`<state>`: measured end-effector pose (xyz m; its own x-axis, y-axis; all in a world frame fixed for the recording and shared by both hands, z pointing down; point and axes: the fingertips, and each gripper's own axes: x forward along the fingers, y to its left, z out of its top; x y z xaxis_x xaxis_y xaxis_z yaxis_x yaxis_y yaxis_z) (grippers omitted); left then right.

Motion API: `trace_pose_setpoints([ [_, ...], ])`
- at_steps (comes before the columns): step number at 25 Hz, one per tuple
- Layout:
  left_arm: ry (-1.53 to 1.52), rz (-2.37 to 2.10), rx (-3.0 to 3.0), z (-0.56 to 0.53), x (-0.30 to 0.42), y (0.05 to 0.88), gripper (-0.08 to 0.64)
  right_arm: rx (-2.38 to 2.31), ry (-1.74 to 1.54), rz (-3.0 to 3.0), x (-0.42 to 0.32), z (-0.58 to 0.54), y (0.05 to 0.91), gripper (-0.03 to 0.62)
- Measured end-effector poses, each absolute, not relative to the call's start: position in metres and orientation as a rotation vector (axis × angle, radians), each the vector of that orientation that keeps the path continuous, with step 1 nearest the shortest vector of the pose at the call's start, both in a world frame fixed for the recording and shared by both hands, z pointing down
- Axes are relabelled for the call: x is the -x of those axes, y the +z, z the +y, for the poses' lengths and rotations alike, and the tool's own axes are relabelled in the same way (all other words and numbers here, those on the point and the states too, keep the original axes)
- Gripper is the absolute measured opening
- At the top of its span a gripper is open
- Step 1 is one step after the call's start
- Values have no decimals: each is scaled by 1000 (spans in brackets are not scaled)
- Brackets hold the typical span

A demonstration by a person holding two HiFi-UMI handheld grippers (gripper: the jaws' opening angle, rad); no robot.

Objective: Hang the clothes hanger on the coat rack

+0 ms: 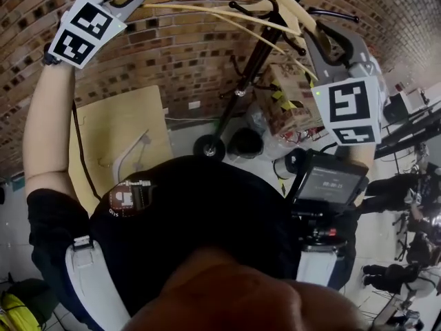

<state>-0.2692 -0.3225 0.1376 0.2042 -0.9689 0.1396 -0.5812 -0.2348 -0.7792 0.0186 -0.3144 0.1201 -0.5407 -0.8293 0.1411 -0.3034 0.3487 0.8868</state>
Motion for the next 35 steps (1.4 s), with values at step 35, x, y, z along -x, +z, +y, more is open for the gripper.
trace_pose_setpoints([
  [35, -885, 1589, 1873, -340, 260, 113, 95, -770, -1378, -2052, -25, -340, 76, 104],
])
